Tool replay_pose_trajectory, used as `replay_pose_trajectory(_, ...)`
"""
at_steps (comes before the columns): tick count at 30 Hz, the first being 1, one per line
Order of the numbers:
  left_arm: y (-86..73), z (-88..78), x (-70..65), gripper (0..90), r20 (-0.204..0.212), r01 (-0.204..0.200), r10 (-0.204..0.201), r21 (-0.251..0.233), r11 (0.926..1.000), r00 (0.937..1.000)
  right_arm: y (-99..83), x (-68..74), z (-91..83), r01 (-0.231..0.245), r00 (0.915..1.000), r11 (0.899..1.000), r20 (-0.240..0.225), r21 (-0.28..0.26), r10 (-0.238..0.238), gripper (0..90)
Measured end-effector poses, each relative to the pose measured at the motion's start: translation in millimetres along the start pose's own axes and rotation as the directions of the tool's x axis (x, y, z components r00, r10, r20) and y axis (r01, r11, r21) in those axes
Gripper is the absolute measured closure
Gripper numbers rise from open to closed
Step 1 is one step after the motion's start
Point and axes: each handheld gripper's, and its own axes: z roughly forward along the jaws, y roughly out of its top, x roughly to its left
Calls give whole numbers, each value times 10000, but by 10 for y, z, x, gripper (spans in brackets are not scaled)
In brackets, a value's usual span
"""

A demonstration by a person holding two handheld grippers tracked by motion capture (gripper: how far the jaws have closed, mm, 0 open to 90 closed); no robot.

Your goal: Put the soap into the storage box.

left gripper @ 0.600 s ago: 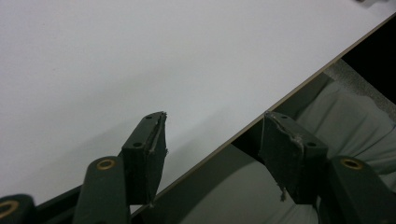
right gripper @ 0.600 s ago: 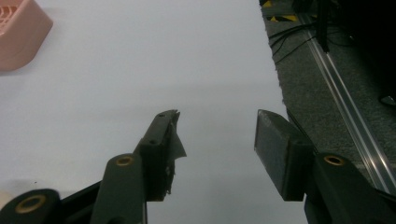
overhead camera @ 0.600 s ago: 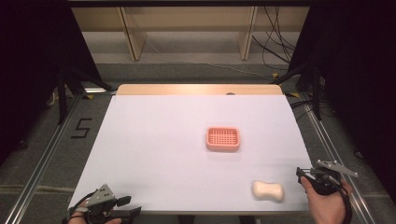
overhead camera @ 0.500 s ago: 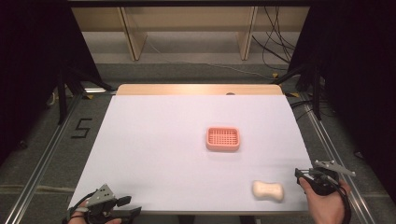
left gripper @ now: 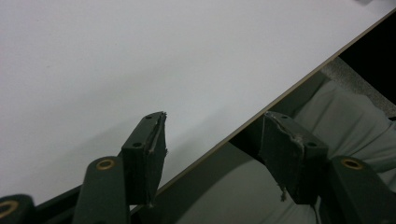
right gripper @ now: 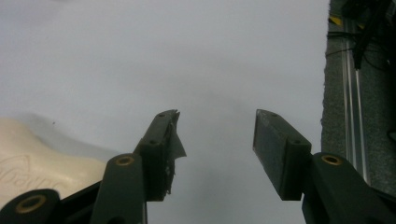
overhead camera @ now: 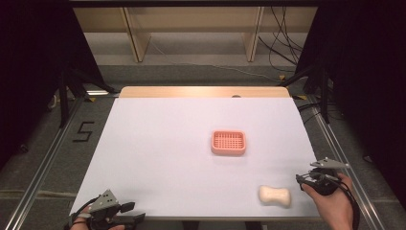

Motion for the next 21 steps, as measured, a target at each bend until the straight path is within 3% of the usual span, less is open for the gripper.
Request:
replay_pose_trajectory(4, -1, -3, -7, 398, 191, 168, -165, -141, 9998, 9997, 122, 16, -29, 1100, 9929, 9911, -530, 748, -1062, 473)
replay_pose_trajectory(6, -2, -2, -6, 398, 172, 182, -179, -180, 9997, 9997, 193, 3, -30, 2085, 9745, 9712, -1088, 1153, -1963, 457)
replay_pose_trajectory(7, -2, -2, -4, 397, 160, 176, -173, -166, 9997, 9997, 233, 7, -40, 2680, 9580, 9559, -1381, 1200, -2512, 449)
replay_pose_trajectory(8, -2, -1, -5, 398, 171, 180, -177, -171, 9997, 9997, 262, 17, -58, 2922, 9491, 9432, -1695, 1584, -2655, 436)
replay_pose_trajectory(11, -2, 0, -7, 397, 196, 161, -158, -149, 9998, 9997, 320, 26, -34, 4446, 8838, 8682, -2657, 2203, -3851, 395)
replay_pose_trajectory(13, -3, -2, -7, 398, 178, 159, -156, -150, 9998, 9997, 328, 28, 4, 4947, 8538, 8347, -3149, 2420, -4147, 392)
replay_pose_trajectory(14, -3, -2, -7, 397, 184, 167, -164, -155, 9997, 9997, 332, 42, 15, 5004, 8510, 8231, -3271, 2685, -4107, 392)
replay_pose_trajectory(15, -3, -2, -8, 398, 182, 167, -164, -158, 9997, 9997, 332, 50, 30, 5035, 8498, 8183, -3300, 2772, -4111, 392)
replay_pose_trajectory(17, -3, -1, -7, 397, 199, 154, -152, -134, 9998, 9997, 336, 58, 51, 5219, 8390, 8016, -3450, 2915, -4208, 392)
replay_pose_trajectory(18, -3, -1, -7, 398, 200, 153, -150, -129, 9998, 9997, 341, 56, 60, 5325, 8308, 7972, -3558, 2845, -4280, 392)
replay_pose_trajectory(20, -3, 0, -6, 397, 195, 156, -154, -144, 9998, 9997, 339, 70, 64, 5223, 8353, 8003, -3655, 2945, -4107, 392)
replay_pose_trajectory(21, -3, 0, -6, 398, 195, 158, -156, -147, 9998, 9997, 339, 76, 64, 5337, 8293, 7917, -3672, 2972, -4212, 392)
